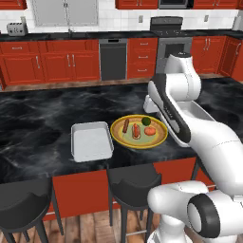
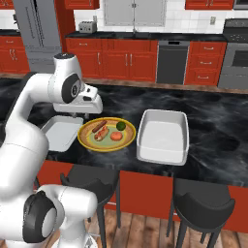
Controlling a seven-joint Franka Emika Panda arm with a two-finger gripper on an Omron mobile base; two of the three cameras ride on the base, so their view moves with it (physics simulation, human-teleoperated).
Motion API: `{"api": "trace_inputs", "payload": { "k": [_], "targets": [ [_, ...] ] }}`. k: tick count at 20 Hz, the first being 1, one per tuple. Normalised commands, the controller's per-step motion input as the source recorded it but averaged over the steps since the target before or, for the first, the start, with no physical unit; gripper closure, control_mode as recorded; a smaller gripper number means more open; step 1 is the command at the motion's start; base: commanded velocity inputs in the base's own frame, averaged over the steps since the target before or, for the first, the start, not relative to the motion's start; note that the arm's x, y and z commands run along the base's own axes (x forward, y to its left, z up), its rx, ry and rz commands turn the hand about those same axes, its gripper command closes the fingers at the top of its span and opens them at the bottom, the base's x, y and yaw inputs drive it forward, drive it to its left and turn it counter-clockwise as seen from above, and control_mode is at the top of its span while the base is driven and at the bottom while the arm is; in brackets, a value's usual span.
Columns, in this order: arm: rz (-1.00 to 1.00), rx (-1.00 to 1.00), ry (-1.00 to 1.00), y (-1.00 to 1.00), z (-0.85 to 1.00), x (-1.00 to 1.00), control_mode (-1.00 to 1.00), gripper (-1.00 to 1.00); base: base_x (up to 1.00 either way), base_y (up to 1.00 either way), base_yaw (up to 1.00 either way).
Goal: Place one cooked food and one vegetable from the large plate to each tupperware container.
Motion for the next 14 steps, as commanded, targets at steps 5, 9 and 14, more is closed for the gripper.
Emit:
{"api": "trace_inputs", "payload": {
  "k": [5,9,14],
  "targets": [
    [0.00,0.00,0.05,-0.01,-0.13,0.34,-1.00,-1.00,0.00,0.00,0.00],
    [0.00,0.00,0.13,-0.06,-0.36,0.61,-1.00,-1.00,0.00,0.00,0.00],
    [-0.09,0.00,0.00,0.22,-0.42,0.56,-1.00,-1.00,0.00,0.00,0.00]
  ]
}}
